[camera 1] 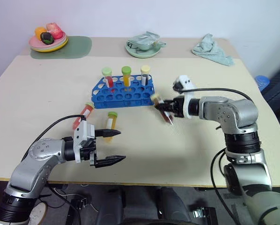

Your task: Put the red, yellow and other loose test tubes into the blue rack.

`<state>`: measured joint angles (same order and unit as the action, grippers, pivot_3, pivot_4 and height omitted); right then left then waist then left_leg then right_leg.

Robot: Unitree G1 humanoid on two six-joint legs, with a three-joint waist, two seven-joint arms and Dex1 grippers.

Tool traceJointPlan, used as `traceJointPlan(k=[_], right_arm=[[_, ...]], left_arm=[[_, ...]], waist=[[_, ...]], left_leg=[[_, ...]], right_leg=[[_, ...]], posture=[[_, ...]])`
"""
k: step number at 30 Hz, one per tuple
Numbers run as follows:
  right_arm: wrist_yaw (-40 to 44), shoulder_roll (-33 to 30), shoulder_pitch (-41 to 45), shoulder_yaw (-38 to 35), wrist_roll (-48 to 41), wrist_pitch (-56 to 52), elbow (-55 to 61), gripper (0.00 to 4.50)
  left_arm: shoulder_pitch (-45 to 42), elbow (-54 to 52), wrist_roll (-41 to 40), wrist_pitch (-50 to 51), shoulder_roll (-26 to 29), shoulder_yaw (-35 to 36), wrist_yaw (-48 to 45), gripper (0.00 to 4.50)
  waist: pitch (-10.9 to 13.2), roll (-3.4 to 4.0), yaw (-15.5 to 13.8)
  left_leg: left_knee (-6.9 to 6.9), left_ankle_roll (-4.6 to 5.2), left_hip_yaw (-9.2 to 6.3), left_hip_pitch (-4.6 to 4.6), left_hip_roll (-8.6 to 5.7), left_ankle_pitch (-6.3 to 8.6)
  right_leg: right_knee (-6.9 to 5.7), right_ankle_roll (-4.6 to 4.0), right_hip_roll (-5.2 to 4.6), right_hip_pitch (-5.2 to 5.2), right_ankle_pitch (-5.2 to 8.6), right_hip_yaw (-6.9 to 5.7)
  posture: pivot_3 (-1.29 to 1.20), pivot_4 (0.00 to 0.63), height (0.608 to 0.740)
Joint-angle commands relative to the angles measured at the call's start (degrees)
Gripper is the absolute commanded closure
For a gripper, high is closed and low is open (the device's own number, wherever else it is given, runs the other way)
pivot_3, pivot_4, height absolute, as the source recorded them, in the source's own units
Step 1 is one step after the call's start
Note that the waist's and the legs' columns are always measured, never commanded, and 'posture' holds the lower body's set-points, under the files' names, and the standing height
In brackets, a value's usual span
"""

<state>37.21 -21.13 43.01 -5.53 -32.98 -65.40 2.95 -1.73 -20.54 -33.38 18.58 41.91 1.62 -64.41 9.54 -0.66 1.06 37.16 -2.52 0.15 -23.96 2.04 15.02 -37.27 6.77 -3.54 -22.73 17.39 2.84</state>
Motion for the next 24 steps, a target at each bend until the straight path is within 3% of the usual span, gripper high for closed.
traceJointPlan(k=[1, 11, 24], right_arm=[[1.4, 3.1, -1.3, -4.6, -3.9, 7.9, 3.5, 3.71], [1.6, 10.2, -3.1, -4.9, -1.7, 29.8, -0.9, 3.71], [1.0, 19.9, 0.9, -2.6, 6.5, 60.0, -20.1, 3.71]], left_arm=[[0.2, -1.7, -1.9, 0.2, -0.7, 2.2, 1.1, 0.0], [-0.7, -1.2, -3.0, 1.4, -1.6, 4.0, 4.1, 0.0], [1.4, -4.2, -3.0, 2.3, -3.5, 6.7, 11.5, 0.0]], waist=[[0.0, 0.0, -0.2], [0.0, 0.01, 0.3], [0.0, 0.03, 0.9]], left_leg=[[0.01, 0.0, -0.01, 0.0, 0.0, 0.0], [0.0, -0.01, 0.01, 0.03, 0.0, -0.01], [-0.01, -0.09, 0.0, 0.04, 0.01, -0.05]], right_leg=[[0.01, 0.0, -0.01, 0.02, 0.0, -0.01], [-0.05, 0.0, 0.01, -0.01, 0.0, -0.01], [-0.08, 0.0, -0.01, -0.02, 0.0, -0.01]], posture=[[0.0, 0.15, 0.74], [0.0, 0.15, 0.74], [0.0, 0.15, 0.74]])
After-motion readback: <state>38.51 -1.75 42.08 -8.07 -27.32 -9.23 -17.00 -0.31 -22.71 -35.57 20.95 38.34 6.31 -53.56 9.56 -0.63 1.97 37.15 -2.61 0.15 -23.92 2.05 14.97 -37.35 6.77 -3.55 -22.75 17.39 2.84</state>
